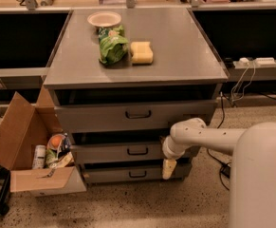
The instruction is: Open middle drawer
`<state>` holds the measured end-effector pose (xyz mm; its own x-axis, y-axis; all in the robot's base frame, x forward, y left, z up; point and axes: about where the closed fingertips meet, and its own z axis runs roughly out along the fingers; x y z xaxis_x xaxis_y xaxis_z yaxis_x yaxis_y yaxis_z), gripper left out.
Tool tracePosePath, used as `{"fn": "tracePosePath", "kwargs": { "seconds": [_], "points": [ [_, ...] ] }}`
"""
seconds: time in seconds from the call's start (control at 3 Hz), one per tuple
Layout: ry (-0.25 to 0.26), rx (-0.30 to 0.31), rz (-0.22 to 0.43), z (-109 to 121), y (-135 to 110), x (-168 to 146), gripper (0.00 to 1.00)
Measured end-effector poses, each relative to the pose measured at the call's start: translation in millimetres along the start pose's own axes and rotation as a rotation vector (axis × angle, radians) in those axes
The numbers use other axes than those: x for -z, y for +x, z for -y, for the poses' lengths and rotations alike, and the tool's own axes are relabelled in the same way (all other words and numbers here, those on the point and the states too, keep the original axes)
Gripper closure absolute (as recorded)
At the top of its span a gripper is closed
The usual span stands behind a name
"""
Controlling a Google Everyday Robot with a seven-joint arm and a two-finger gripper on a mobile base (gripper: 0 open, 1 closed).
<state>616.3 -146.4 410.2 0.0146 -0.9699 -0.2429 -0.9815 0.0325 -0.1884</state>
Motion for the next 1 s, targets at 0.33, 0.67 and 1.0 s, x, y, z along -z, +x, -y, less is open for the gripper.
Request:
{"fn": "tracePosePath", "kwargs": {
  "seconds": [0.33, 0.67, 1.0],
  "points": [
    [-0.019, 0.007, 0.008, 7.8, -2.3, -12.7, 0.0],
    [-0.036, 0.014, 0.011, 12.8, -4.5, -21.5, 0.0],
    [-0.036, 0.014, 0.011, 12.8, -4.6, -21.1, 0.0]
  ]
}}
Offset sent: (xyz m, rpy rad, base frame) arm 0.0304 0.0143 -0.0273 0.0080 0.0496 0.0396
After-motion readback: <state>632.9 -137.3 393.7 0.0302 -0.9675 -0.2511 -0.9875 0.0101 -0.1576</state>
